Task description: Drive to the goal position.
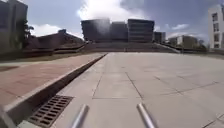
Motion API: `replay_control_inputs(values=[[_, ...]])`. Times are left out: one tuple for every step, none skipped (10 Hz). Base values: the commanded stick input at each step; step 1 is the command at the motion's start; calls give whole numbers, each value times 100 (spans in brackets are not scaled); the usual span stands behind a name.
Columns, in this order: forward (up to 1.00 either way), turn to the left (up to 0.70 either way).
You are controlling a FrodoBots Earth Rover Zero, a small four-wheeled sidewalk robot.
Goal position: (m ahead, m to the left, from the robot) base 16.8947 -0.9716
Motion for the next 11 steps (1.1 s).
replay_control_inputs(values=[[70,0],[70,0],[70,0],[70,0],[70,0],[70,-35],[70,-26],[70,0],[70,0],[70,0],[70,0]])
